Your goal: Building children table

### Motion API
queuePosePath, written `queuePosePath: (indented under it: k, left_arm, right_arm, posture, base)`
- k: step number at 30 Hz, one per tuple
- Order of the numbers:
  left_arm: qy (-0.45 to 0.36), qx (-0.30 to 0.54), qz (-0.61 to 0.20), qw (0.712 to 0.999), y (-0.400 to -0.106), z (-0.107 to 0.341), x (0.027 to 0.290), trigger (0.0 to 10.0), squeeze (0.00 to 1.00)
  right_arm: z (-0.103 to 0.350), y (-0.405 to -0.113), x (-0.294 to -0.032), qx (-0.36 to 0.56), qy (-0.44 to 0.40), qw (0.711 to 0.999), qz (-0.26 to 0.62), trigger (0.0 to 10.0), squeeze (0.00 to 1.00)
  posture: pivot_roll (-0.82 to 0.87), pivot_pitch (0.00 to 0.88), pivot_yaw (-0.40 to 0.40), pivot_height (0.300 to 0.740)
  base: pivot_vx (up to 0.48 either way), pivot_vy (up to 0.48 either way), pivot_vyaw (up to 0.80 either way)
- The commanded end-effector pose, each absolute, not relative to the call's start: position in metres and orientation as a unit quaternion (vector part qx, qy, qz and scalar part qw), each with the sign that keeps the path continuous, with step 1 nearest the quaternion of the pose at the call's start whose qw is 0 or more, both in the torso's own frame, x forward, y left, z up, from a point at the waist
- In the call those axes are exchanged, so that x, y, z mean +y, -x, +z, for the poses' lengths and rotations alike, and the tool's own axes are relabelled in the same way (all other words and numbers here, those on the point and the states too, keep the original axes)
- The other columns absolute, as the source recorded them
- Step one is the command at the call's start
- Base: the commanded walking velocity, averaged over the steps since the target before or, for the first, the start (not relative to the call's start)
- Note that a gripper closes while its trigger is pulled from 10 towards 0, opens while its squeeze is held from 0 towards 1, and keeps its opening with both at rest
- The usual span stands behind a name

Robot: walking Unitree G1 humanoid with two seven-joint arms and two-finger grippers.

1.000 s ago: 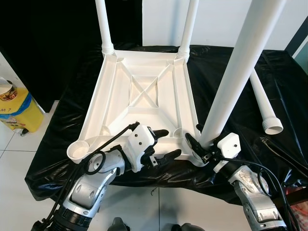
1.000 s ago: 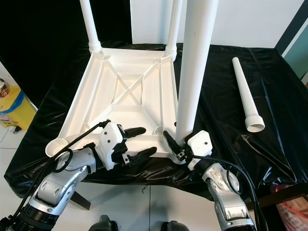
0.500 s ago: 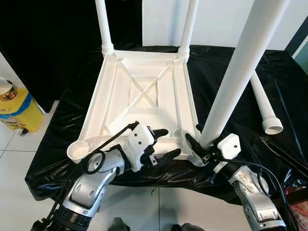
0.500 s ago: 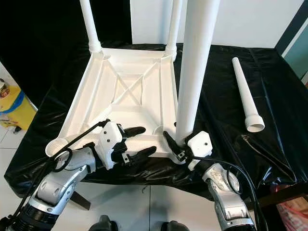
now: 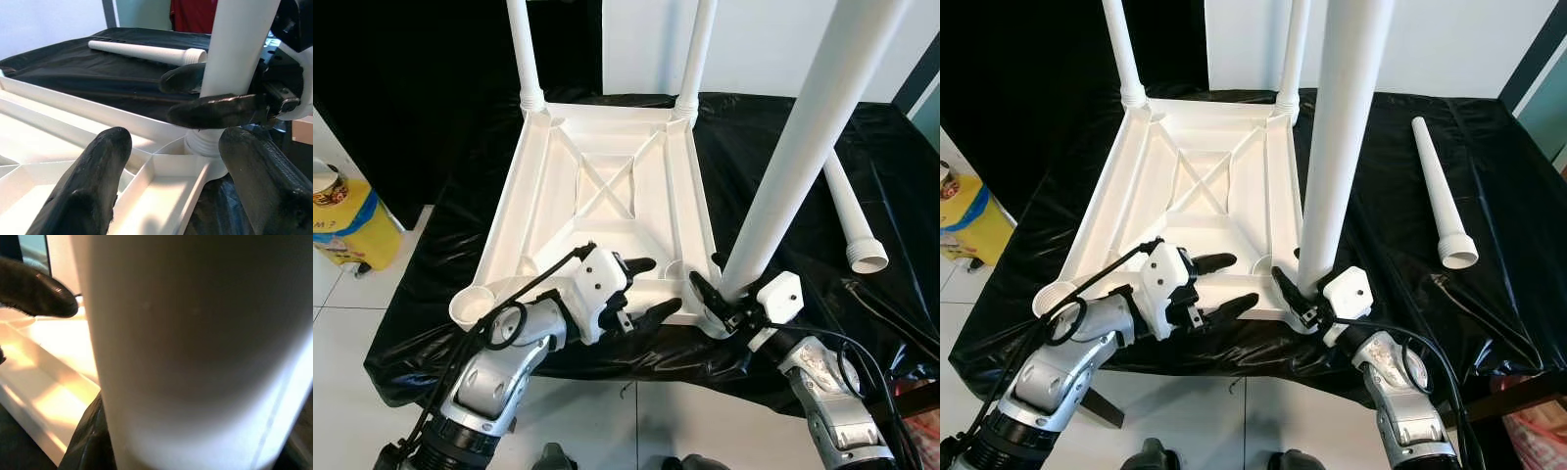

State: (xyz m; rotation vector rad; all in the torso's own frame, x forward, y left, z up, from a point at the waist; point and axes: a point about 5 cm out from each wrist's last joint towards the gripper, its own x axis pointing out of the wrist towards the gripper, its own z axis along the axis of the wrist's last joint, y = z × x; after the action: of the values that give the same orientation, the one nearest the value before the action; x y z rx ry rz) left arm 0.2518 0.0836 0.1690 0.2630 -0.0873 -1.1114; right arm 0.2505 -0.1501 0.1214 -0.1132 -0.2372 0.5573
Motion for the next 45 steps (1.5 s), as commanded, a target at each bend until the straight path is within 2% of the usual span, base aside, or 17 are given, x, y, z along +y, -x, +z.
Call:
queuePosePath:
  k: [1, 22, 38, 45]
  left_arm:
    - [-0.122, -0.036, -0.526, 0.841, -0.249, 0.168, 0.083, 10.0, 0.00]
    - [-0.126, -0.038, -0.524, 0.842, -0.252, 0.168, 0.083, 10.0, 0.00]
    - [-0.128, -0.042, -0.524, 0.841, -0.253, 0.170, 0.083, 10.0, 0.00]
    - [-0.127, -0.045, -0.522, 0.842, -0.253, 0.170, 0.082, 10.0, 0.00]
  right_arm:
    - [0.102, -0.248, -0.157, -0.063, 0.038, 0.963, 0.258, 10.0, 0.00]
    - [0.089, -0.249, -0.170, -0.024, -0.040, 0.979, 0.199, 10.0, 0.00]
    - [0.087, -0.242, -0.166, -0.027, 0.004, 0.974, 0.224, 10.0, 0.00]
    - [0.083, -0.246, -0.172, -0.015, 0.024, 0.983, 0.180, 10.0, 0.00]
  posture:
    - [0.04, 0.089, -0.052, 0.740]
    - [0.04, 0.081, -0.051, 0.740]
    - [0.03, 0.076, -0.053, 0.740]
    - [0.03, 0.073, -0.057, 0.740]
  base:
    - [0.000, 0.000, 0.00]
    - [0.000, 0.000, 0.00]
    - [0.000, 0.000, 0.00]
    - [0.000, 0.000, 0.00]
